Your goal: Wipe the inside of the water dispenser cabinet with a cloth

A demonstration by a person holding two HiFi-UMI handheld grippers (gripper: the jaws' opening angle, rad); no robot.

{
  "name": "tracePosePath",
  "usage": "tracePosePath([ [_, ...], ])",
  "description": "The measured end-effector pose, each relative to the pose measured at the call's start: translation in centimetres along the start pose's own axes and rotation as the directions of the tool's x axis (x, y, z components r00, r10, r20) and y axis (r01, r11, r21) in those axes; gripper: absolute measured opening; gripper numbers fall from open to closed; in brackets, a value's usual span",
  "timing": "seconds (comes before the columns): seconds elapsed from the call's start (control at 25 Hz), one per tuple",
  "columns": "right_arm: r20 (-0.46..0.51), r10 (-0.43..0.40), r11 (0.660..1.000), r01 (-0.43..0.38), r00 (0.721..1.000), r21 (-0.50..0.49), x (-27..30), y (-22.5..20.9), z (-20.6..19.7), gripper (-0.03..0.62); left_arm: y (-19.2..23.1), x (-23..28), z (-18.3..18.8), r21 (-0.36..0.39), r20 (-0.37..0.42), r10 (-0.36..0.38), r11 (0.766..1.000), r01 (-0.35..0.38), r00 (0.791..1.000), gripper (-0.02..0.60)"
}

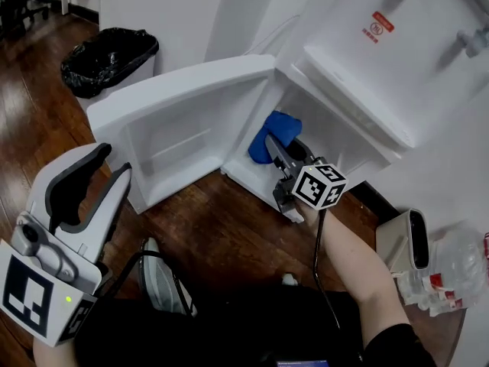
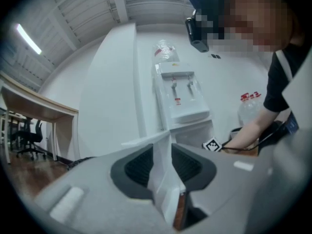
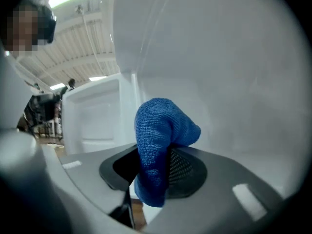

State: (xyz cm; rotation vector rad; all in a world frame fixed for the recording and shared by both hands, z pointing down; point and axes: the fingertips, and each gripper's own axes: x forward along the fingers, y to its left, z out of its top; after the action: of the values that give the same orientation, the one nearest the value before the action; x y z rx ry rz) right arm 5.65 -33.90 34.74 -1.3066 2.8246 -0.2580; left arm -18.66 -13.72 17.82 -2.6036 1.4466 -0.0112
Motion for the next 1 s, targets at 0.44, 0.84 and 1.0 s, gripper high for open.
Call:
tracePosePath([
  [0.44, -0.081, -0.528, 0.837, 0.503, 0.845, -0.214, 1.9, -13.5, -3.4, 0.13, -0.4, -0.5, -1.1, -0.009, -0.049, -0.013, 1.0, 0.012, 0.999, 0.117],
  [0.84, -0.164, -0.33, 0.944, 0.32, 0.93, -0.08, 4.4, -9.7, -7.0, 0.129, -1.3, 2.7, 2.4, 0.021, 0.065, -0.1, 0.995, 0.099, 0.993, 0.117],
  [1.0, -0.202, -0.225, 0.974, 0.213, 0.953, -0.078, 3.0, -5.2, -8.0, 0.129, -1.6, 2.2, 2.7, 0.035, 0.092, -0.086, 0.996, 0.083, 0.992, 0.117],
])
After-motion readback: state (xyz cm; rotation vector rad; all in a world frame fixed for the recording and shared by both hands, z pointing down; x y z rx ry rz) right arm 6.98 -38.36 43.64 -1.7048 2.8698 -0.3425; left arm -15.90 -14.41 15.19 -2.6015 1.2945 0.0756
